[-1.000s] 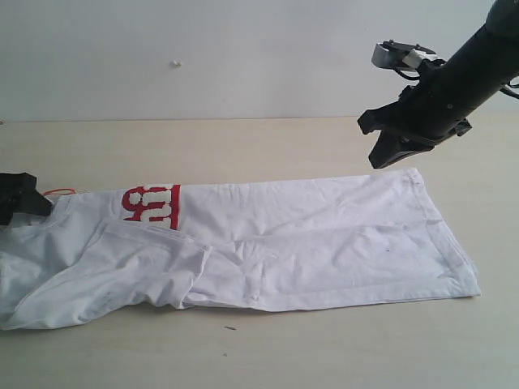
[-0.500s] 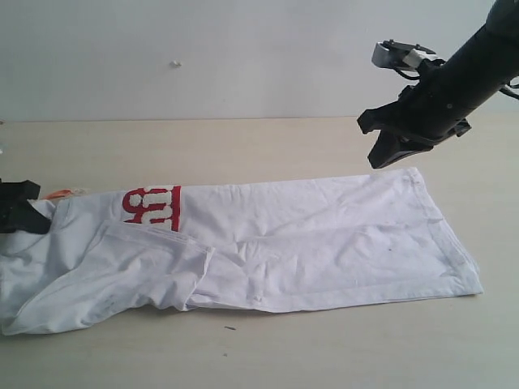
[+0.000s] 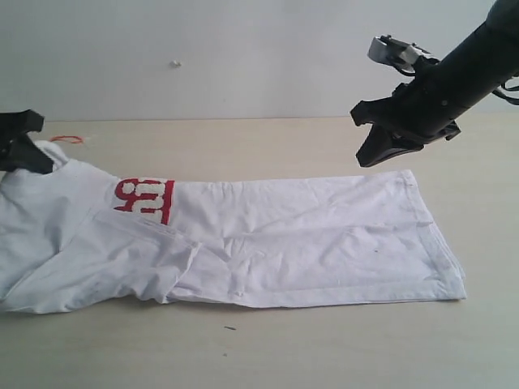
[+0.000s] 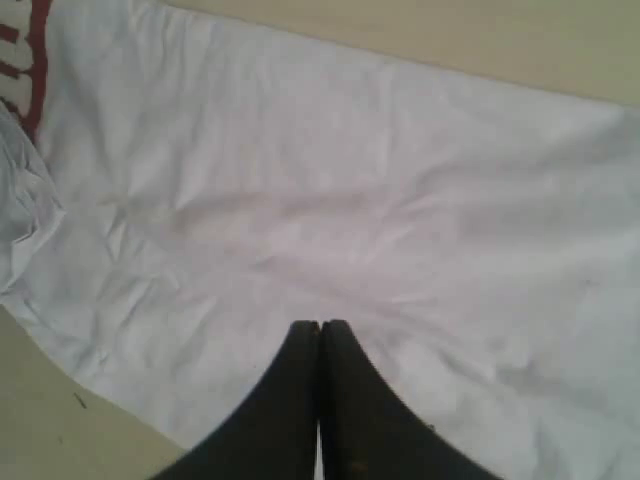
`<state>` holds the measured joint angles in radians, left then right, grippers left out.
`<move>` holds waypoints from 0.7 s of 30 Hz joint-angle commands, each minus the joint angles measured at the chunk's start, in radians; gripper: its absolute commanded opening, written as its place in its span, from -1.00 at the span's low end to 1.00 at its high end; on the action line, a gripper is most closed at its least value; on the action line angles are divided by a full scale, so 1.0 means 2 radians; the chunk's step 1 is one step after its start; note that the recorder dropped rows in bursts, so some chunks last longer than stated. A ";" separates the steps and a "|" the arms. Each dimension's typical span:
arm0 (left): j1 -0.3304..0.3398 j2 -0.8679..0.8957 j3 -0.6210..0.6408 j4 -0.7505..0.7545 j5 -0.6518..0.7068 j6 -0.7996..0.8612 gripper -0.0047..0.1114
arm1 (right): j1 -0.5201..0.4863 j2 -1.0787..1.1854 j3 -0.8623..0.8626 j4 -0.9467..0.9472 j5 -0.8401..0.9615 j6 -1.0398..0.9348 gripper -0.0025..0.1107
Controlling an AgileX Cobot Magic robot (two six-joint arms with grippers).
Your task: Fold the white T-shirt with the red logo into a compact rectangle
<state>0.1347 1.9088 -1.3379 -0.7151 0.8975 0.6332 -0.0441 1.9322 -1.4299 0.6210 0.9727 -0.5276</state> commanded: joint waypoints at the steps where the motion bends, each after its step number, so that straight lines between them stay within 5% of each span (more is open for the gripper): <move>1: -0.070 -0.018 -0.046 -0.003 0.019 -0.069 -0.92 | -0.001 -0.006 -0.002 0.030 0.020 -0.014 -0.96; 6: -0.159 -0.017 -0.095 -0.003 0.004 -0.128 -0.92 | -0.001 -0.010 -0.002 0.063 0.026 -0.027 -0.96; 17: -0.373 0.046 -0.112 -0.081 -0.219 -0.184 -0.92 | -0.001 -0.159 -0.017 0.060 0.066 -0.025 -0.96; 21: -0.430 0.119 -0.178 -0.094 -0.257 -0.175 -0.92 | -0.001 -0.204 -0.017 0.062 0.078 -0.023 -0.96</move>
<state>-0.6854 2.1071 -1.6275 -0.8722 0.4276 0.2745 -0.0441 1.5662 -1.4542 0.7450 1.1143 -0.5693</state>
